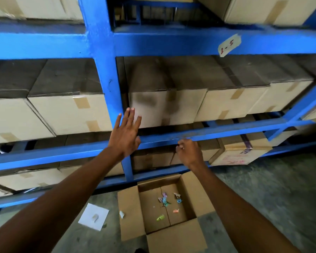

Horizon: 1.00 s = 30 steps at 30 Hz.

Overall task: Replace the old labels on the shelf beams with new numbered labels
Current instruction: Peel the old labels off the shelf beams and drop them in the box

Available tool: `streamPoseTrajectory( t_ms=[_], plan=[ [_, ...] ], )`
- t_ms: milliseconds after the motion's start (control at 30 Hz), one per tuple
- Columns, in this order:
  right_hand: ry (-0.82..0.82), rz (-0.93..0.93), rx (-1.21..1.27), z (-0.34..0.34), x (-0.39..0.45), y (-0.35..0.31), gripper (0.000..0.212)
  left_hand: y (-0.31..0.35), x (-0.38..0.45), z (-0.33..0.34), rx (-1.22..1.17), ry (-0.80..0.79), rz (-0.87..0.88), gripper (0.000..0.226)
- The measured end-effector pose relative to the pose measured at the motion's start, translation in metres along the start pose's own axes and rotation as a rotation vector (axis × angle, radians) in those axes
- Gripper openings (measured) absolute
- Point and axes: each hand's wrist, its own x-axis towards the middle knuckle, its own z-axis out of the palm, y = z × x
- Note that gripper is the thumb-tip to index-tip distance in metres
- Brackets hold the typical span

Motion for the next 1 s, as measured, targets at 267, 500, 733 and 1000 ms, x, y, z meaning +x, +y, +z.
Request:
streamPoseTrajectory(
  t_ms=[267, 500, 733, 1000],
  plan=[
    [0.467, -0.146, 0.066, -0.146, 0.048, -0.057, 0.020, 0.044, 0.059, -0.088, 0.006, 0.461, 0.085, 0.087],
    [0.691, -0.266, 0.103, -0.233, 0.092, -0.093, 0.026, 0.032, 0.094, -0.113, 0.219, 0.393, -0.020, 0.091],
    [0.679, -0.300, -0.019, -0.246, 0.123, -0.097, 0.025, 0.034, 0.094, -0.112, 0.280, 0.369, -0.059, 0.097],
    [0.607, -0.516, -0.073, -0.234, 0.119, -0.079, 0.010, 0.043, 0.094, -0.114, 0.300, 0.335, -0.113, 0.100]
  ],
)
